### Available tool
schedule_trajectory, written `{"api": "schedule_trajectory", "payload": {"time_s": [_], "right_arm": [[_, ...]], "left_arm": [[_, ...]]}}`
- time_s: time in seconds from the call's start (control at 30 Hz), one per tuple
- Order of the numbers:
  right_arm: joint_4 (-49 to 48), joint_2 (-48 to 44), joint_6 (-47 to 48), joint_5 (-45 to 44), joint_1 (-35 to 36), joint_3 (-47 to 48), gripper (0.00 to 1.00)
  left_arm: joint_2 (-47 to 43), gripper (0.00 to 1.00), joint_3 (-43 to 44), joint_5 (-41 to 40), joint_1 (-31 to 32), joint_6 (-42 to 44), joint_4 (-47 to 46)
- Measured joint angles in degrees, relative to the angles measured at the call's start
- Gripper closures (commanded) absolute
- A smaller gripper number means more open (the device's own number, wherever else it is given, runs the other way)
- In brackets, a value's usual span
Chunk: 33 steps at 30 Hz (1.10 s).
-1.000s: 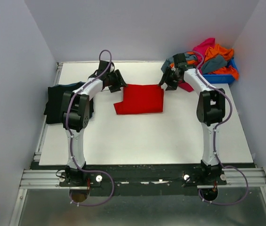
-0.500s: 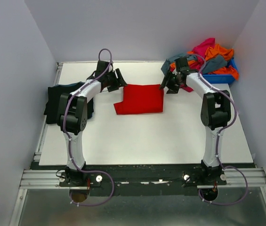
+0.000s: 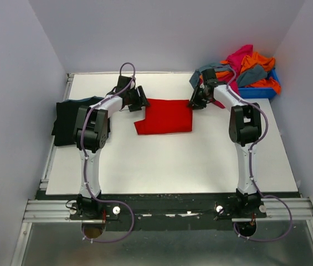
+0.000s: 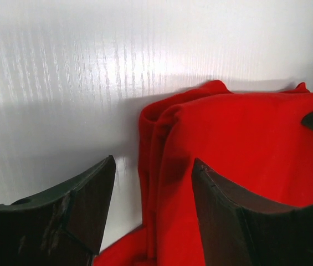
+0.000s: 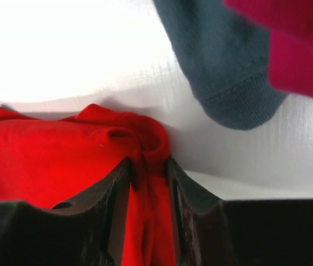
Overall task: Fold and stack the t-shirts
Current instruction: Fold the long partially folded tshirt into a neat square, then put the neatly folded tshirt into the corner of the board with both arms
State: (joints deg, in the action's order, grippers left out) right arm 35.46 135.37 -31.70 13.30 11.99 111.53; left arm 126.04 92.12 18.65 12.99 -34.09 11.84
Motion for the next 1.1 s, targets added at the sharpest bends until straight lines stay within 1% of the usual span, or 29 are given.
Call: {"api": "schedule_trajectory", "payload": {"time_s": [0.1,0.13,0.27,0.33,0.4,0.43,0.5,0.7,0.73,0.83,0.87,0.9,0.97,1.1], "right_arm": [[0.4,0.2,-0.5,-0.2,-0.1,0.1,0.74],[0.4,0.2,-0.6,-0.2,-0.1,0.1,0.75],[0.4,0.2,-0.8,-0.1,-0.1,0.1,0.84],[0.4,0.2,-0.8,-0.1,-0.1,0.1,0.85],[0.4,0.2,-0.8,-0.1,-0.1,0.1,0.86],[0.4,0.2,-0.8,-0.1,-0.1,0.1,0.89],[0.4,0.2,-0.7,-0.1,-0.1,0.1,0.89],[0.4,0.2,-0.6,0.5,-0.1,0.1,0.89],[0.4,0.2,-0.5,0.7,-0.1,0.1,0.89],[0.4,0.2,-0.3,1.2,-0.1,0.1,0.94],[0.4,0.2,-0.2,1.4,-0.1,0.2,0.97],[0.4,0.2,-0.2,1.5,-0.1,0.2,0.99],[0.4,0.2,-0.2,1.8,-0.1,0.2,0.99],[0.0,0.0,0.0,2.2,-0.1,-0.2,0.99]], "left_arm": [[1.1,0.31,1.2,0.1,0.0,0.0,-0.6],[1.4,0.31,1.5,0.2,0.0,-0.2,-0.9],[2.4,0.31,2.7,0.2,0.2,-0.5,-1.4],[2.6,0.32,3.0,0.2,0.2,-0.7,-1.5],[2.7,0.37,3.0,0.2,0.2,-0.8,-1.5],[2.8,0.39,3.1,0.2,0.2,-1.0,-1.5],[3.4,0.42,3.9,0.2,0.2,-1.3,-1.6],[5.9,0.48,6.1,0.4,0.3,-3.0,-3.5],[6.3,0.51,6.3,0.7,0.3,-3.3,-4.1],[7.7,0.77,7.0,2.2,0.3,-5.1,-6.4],[8.1,0.84,7.3,2.6,0.4,-5.5,-6.7],[8.5,1.0,7.3,2.9,0.4,-6.0,-7.3],[8.9,1.0,7.2,3.4,0.5,-7.4,-8.3],[8.9,1.0,6.8,3.3,0.7,-7.3,-9.0]]}}
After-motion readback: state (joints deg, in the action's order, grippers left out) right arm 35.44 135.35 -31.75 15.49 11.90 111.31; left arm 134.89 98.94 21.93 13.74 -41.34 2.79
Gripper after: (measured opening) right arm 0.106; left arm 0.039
